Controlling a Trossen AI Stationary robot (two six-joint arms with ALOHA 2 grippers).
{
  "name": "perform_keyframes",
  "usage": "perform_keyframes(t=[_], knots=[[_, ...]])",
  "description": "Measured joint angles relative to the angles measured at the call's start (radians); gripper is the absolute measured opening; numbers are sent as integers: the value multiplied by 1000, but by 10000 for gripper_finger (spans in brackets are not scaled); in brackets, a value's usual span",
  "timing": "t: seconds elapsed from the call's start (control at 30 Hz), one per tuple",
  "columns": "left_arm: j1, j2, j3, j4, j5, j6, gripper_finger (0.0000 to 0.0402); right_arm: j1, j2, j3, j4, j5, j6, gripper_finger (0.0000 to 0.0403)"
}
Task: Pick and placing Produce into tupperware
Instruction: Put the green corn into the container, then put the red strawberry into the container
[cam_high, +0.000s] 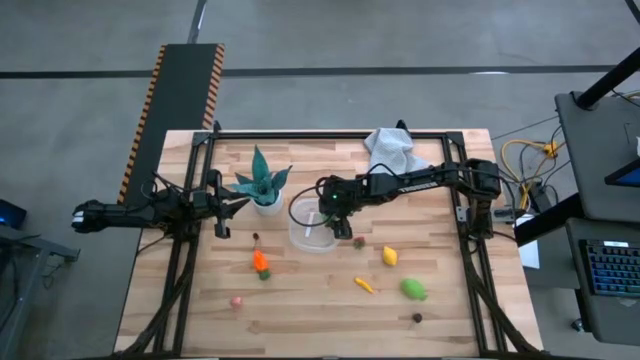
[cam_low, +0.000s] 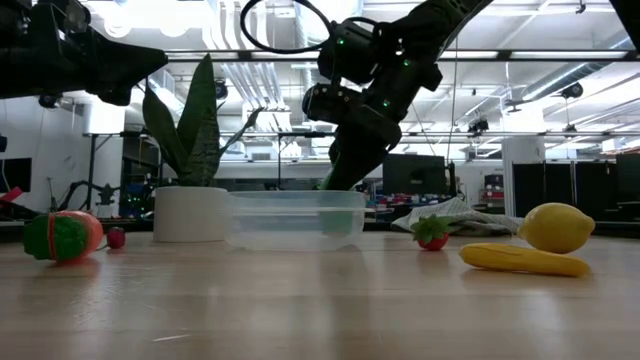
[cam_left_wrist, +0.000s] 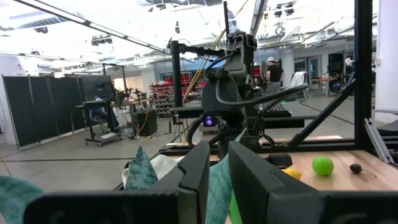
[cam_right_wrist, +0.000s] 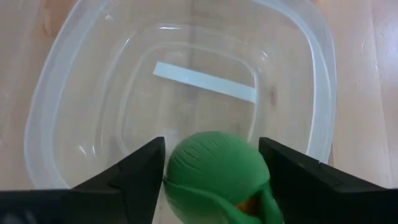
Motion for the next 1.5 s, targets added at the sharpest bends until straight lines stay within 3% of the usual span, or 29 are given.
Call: perform_keyframes(t=[0.93, 1.07, 1.2, 1.5], knots=[[0, 0, 0, -1, 1, 0, 48, 0, -16, 111, -38, -3, -8, 244], [0, 0, 0, -1, 1, 0, 48, 0, -35, 156, -115, 0, -39, 240], [0, 0, 0, -1, 1, 0, 48, 0, -111, 166, -231, 0, -44, 235], [0, 0, 0, 0, 1, 0, 48, 13, -408, 46, -262, 0, -12, 235]])
